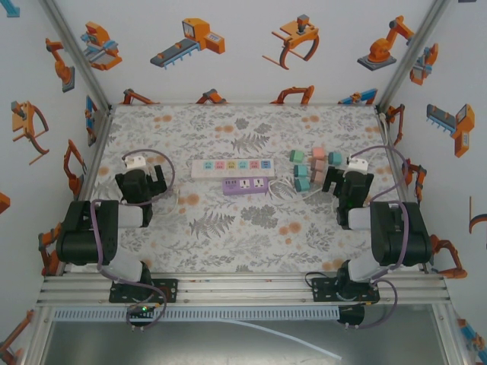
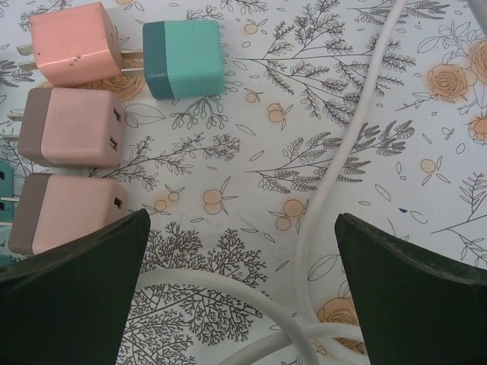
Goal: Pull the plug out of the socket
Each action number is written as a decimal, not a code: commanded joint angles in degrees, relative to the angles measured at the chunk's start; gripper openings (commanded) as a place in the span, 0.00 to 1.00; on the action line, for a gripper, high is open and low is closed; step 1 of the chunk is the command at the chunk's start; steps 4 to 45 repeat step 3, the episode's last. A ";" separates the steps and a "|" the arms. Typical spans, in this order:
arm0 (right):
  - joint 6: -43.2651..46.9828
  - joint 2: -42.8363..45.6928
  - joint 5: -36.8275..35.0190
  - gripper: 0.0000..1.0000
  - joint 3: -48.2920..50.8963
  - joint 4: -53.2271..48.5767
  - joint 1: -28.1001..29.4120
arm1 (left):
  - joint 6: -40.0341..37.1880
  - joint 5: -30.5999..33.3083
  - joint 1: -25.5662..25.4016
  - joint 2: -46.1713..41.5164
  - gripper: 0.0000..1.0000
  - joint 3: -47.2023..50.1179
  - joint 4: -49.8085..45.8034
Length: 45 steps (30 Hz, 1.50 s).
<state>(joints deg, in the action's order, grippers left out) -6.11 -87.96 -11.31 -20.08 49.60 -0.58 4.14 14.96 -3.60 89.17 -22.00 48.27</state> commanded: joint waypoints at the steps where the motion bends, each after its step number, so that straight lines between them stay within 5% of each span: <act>1: 0.65 -0.45 0.35 0.99 -1.26 1.81 -0.24 | -0.58 -0.72 0.27 -0.77 0.97 -0.50 1.49; 45: 0.81 -0.37 0.34 0.99 -1.11 1.89 -0.21 | -0.61 -0.72 0.26 -0.75 0.97 -0.50 1.47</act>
